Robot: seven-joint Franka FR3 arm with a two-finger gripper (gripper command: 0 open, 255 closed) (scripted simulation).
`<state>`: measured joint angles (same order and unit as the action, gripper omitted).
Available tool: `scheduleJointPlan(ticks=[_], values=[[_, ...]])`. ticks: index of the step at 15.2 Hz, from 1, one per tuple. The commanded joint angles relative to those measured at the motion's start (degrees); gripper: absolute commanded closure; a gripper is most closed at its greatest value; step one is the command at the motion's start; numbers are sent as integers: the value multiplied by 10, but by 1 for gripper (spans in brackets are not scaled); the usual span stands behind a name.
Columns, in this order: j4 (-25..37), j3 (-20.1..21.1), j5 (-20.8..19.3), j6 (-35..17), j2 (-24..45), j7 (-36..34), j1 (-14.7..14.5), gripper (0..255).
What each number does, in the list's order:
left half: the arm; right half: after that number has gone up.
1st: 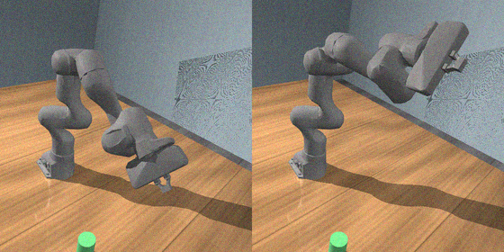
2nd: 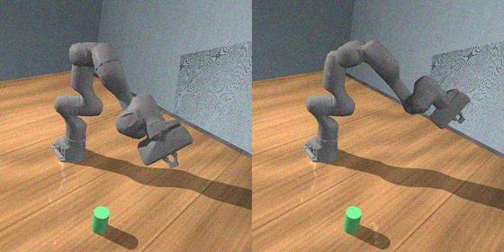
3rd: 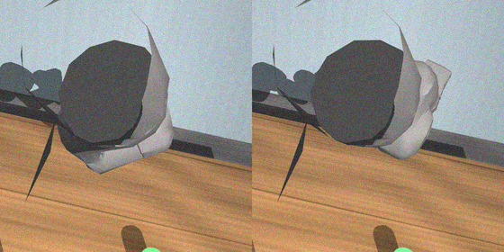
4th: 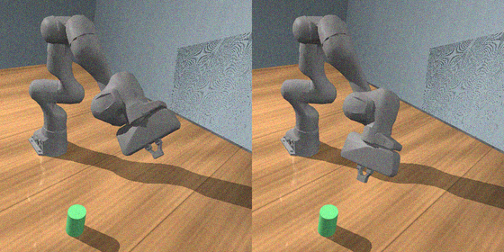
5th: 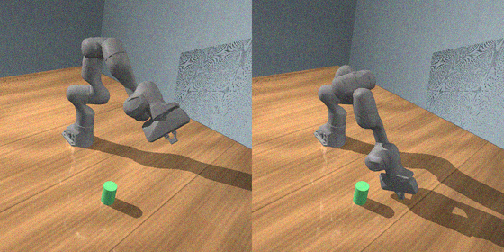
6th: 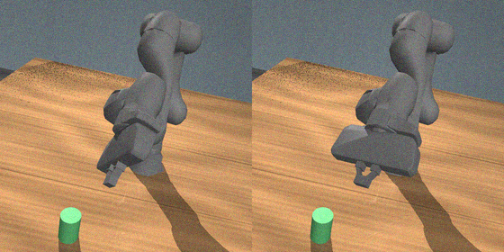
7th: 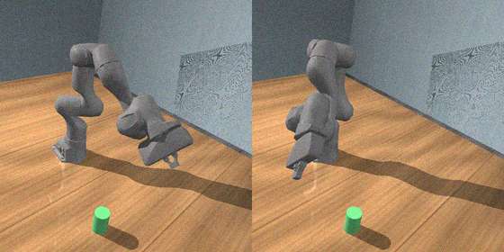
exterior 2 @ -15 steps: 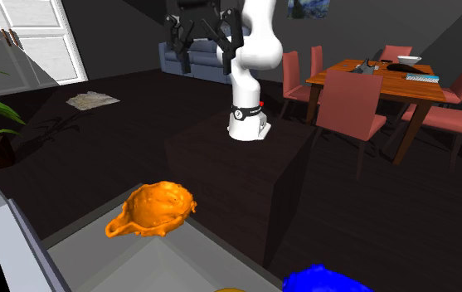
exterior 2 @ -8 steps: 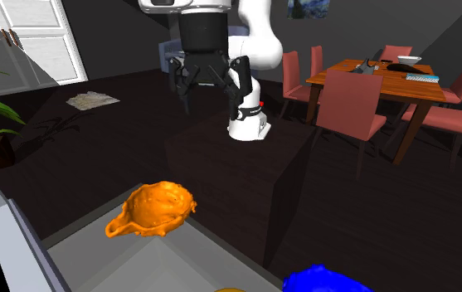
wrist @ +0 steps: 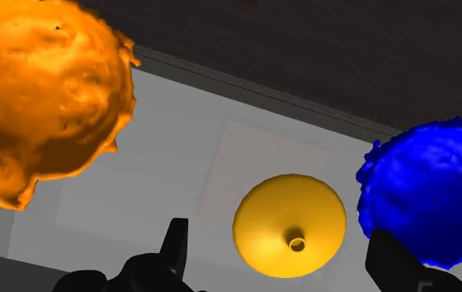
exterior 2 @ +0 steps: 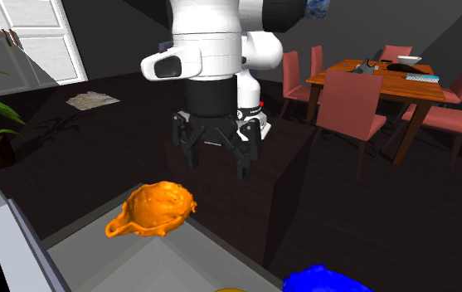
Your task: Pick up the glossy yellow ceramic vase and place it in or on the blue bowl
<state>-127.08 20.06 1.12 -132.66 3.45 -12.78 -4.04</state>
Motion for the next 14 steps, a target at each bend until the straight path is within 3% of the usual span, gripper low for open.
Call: scheduleJointPlan(ticks=[1,8,14], values=[[27,1,-25,-20,48,-22,-6,0],[142,-18,-103,-59,207,-88,-51,0],[273,-45,-144,-62,343,-119,-98,0]])
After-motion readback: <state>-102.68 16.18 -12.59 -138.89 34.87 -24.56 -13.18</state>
